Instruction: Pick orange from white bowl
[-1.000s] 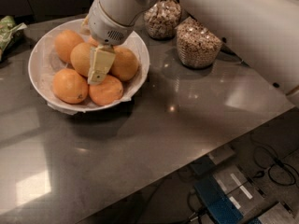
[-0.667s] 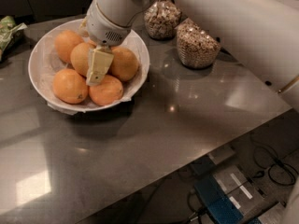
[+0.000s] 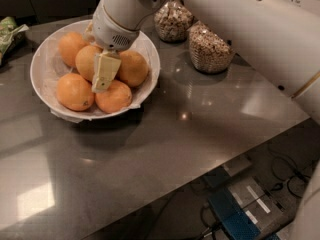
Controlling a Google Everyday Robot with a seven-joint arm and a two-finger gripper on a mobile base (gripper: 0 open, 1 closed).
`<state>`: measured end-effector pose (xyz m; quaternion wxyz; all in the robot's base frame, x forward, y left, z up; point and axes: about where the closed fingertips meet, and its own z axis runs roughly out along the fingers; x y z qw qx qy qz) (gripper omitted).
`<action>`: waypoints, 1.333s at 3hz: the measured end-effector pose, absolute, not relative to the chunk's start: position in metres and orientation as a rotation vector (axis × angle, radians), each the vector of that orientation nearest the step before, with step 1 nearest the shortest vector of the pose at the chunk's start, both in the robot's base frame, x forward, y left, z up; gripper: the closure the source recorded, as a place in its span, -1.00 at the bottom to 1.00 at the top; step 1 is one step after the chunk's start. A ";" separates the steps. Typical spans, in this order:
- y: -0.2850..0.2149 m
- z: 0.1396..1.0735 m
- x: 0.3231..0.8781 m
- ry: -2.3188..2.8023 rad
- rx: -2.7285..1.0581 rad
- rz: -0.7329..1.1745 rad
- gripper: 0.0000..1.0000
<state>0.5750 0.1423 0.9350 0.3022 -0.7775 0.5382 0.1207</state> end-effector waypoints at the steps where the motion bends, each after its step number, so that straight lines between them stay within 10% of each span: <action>1: 0.142 0.931 0.576 1.433 -2.061 0.332 -0.58; 2: 0.142 0.928 0.576 1.439 -2.060 0.342 -0.58; 4: 0.142 0.925 0.576 1.441 -2.061 0.348 0.27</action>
Offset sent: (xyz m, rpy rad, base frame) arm 0.0048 -0.0032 -0.0145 0.0111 0.0413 -0.0124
